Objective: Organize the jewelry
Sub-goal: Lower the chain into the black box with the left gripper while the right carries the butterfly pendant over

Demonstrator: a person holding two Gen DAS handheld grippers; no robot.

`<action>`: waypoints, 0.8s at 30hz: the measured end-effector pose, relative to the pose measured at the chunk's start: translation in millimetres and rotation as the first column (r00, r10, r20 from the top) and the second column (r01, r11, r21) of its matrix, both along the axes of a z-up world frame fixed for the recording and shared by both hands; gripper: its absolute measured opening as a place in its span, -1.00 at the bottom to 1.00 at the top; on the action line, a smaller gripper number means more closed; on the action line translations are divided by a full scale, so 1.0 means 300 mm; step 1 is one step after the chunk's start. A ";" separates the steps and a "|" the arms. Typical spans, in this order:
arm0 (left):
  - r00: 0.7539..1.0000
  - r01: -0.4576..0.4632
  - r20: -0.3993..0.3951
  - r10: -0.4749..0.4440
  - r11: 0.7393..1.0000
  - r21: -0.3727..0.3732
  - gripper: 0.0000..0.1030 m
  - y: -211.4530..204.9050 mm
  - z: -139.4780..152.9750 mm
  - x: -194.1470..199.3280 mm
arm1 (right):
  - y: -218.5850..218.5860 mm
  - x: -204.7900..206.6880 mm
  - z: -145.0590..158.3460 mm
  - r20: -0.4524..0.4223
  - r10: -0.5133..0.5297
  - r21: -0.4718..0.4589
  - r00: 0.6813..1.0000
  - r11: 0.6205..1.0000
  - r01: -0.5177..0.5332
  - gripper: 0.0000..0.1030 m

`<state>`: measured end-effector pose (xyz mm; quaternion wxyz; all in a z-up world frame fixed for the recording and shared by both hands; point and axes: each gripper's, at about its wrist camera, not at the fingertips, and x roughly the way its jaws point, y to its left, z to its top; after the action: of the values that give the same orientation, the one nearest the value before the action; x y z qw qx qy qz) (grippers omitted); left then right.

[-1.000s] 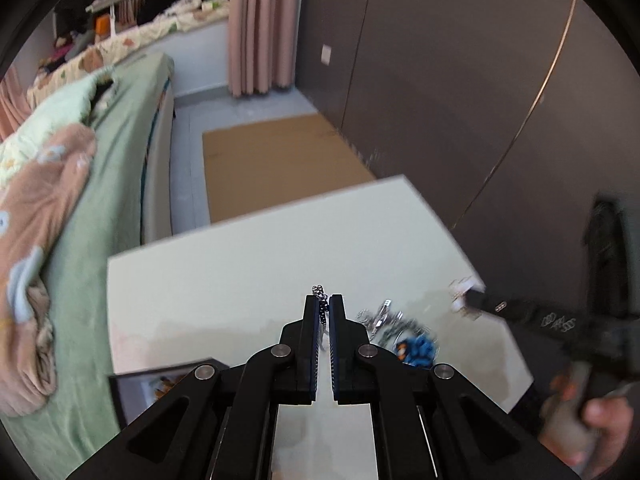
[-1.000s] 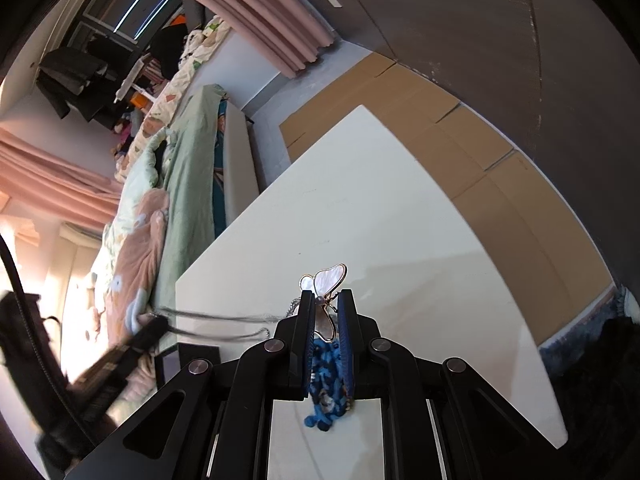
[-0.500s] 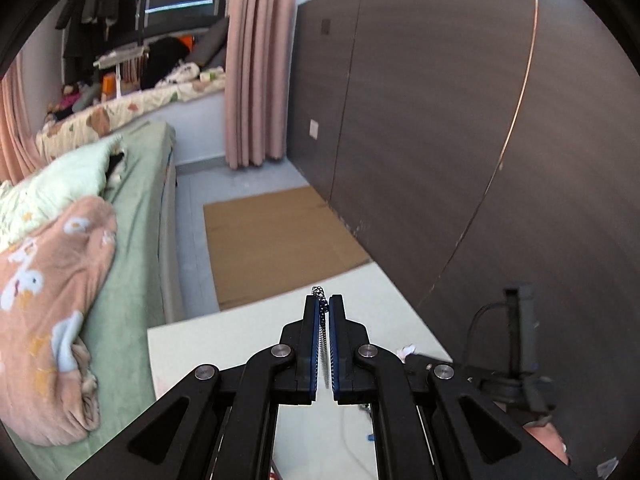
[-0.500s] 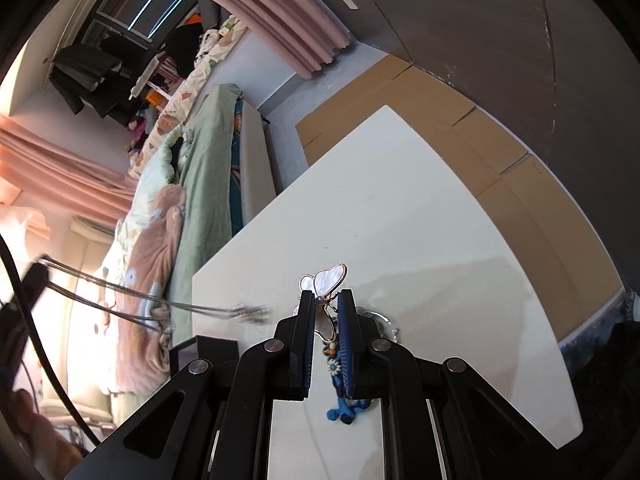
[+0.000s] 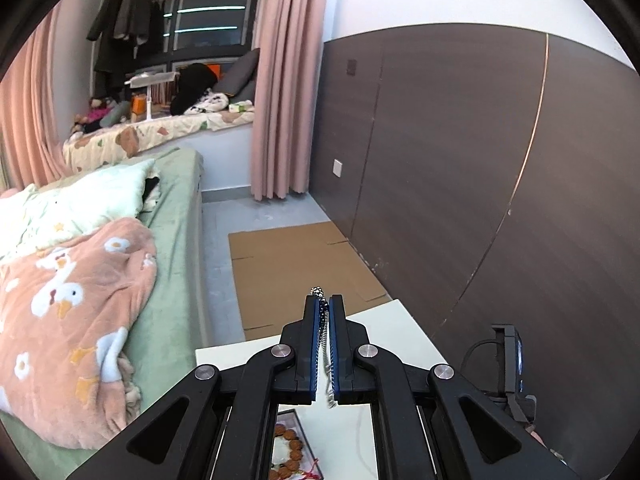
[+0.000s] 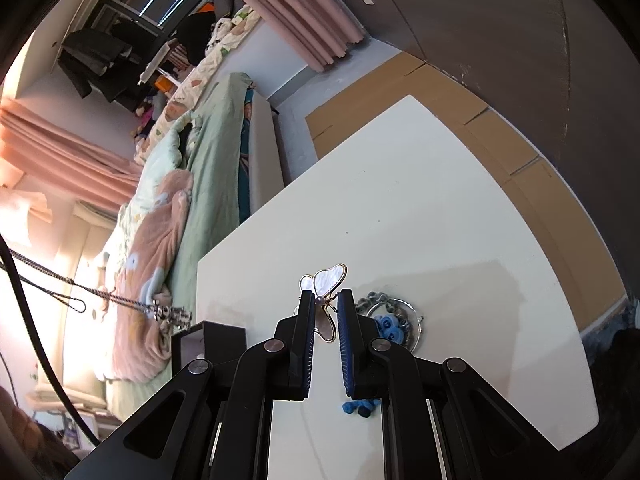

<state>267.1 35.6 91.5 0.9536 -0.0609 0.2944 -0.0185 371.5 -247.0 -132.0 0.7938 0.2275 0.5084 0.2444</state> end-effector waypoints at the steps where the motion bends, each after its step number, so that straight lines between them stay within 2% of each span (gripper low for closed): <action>1: 1.000 0.001 0.000 -0.001 1.000 -0.004 -0.92 0.007 0.000 -0.004 | 0.000 -0.001 0.002 0.003 0.001 0.000 1.000 1.000 -0.001 -0.75; 10: 1.000 -0.010 -0.006 0.010 1.000 -0.010 -0.92 0.054 -0.034 -0.046 | 0.021 -0.028 0.027 0.024 0.023 0.020 0.999 1.000 -0.023 -0.75; 24: 0.992 -0.094 -0.085 0.089 0.994 -0.047 -0.92 0.199 -0.219 -0.069 | 0.135 -0.092 0.056 0.071 0.111 -0.034 0.991 0.993 -0.109 -0.75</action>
<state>246.5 95.1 25.8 0.9385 -0.0995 0.3300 0.0202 344.0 -206.4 -115.3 0.8004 0.1783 0.4944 0.2883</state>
